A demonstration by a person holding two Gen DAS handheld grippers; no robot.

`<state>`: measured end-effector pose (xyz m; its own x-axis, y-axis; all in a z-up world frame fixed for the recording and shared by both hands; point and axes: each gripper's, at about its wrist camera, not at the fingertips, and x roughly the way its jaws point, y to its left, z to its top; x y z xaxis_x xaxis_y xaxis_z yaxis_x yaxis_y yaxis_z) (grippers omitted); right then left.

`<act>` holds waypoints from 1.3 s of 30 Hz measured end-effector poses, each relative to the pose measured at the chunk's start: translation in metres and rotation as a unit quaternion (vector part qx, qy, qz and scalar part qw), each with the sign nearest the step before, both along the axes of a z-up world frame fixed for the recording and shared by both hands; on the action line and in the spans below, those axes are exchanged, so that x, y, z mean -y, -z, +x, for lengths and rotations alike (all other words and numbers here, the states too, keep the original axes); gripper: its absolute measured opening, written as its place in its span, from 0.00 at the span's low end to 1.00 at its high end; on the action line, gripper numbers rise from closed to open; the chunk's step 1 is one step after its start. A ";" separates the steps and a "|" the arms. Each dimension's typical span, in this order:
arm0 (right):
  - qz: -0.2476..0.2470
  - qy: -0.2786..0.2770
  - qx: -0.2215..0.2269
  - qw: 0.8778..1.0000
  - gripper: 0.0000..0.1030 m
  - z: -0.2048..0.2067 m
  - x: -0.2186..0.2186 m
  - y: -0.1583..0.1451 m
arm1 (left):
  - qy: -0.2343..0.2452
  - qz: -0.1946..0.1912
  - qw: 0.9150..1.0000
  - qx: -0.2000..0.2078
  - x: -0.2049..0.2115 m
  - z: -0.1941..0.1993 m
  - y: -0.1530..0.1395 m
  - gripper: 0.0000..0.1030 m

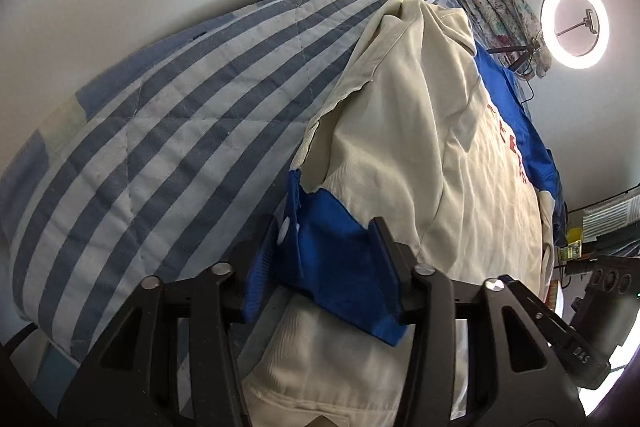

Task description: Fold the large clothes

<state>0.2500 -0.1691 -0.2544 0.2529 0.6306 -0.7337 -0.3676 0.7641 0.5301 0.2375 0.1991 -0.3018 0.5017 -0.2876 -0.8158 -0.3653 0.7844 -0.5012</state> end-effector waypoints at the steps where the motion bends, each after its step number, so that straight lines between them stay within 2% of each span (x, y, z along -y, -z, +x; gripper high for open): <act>1: -0.001 0.001 0.002 1.000 0.26 -0.003 0.002 0.000 | 0.001 0.014 1.000 0.002 0.002 0.001 -0.002 0.20; 4: -0.002 0.000 0.005 1.000 0.26 -0.009 0.003 0.001 | 0.001 0.045 0.999 0.024 0.006 0.002 -0.015 0.09; 10: -0.011 0.003 0.006 1.000 0.26 -0.010 0.002 0.000 | -0.007 0.113 0.988 0.103 0.005 -0.014 -0.069 0.08; 13: -0.022 -0.002 0.016 1.000 0.31 -0.005 -0.006 -0.005 | 0.001 0.150 0.978 0.145 0.009 -0.027 -0.098 0.08; 15: -0.029 -0.005 0.027 0.999 0.34 0.002 -0.012 -0.013 | 0.012 0.162 0.972 0.168 0.015 -0.034 -0.111 0.08; 17: -0.030 0.002 0.041 0.999 0.41 0.014 -0.014 -0.024 | 0.024 0.170 0.968 0.183 0.023 -0.042 -0.117 0.08; 19: -0.023 0.009 0.041 0.999 0.64 0.033 -0.017 -0.037 | 0.031 0.163 0.967 0.193 0.028 -0.047 -0.118 0.08; 20: -0.017 0.011 0.039 0.999 0.65 0.045 -0.020 -0.043 | 0.034 0.160 0.967 0.197 0.030 -0.049 -0.119 0.08; 23: -0.025 0.022 0.043 0.999 0.65 0.079 -0.033 -0.061 | 0.047 0.174 0.963 0.202 0.040 -0.050 -0.118 0.08; 26: -0.032 0.014 0.045 0.998 0.64 0.111 -0.056 -0.076 | 0.062 0.172 0.963 0.197 0.048 -0.046 -0.112 0.08; 30: -0.032 0.007 0.036 0.999 0.55 0.148 -0.090 -0.084 | 0.068 0.166 0.964 0.195 0.052 -0.042 -0.108 0.08; 32: -0.037 0.004 0.029 0.999 0.54 0.162 -0.107 -0.081 | 0.072 0.169 0.963 0.199 0.054 -0.042 -0.109 0.08; 36: -0.079 0.001 0.011 0.997 0.45 0.187 -0.141 -0.060 | 0.077 0.176 0.959 0.210 0.056 -0.049 -0.114 0.08; 39: -0.103 -0.001 0.008 0.995 0.43 0.202 -0.160 -0.046 | 0.077 0.162 0.961 0.211 0.057 -0.047 -0.113 0.08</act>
<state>0.4524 -0.0088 -0.2081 0.2641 0.4678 -0.8434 -0.3754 0.8554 0.3569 0.1906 0.1420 -0.1886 0.7793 -0.1501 -0.6084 -0.0504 0.9527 -0.2996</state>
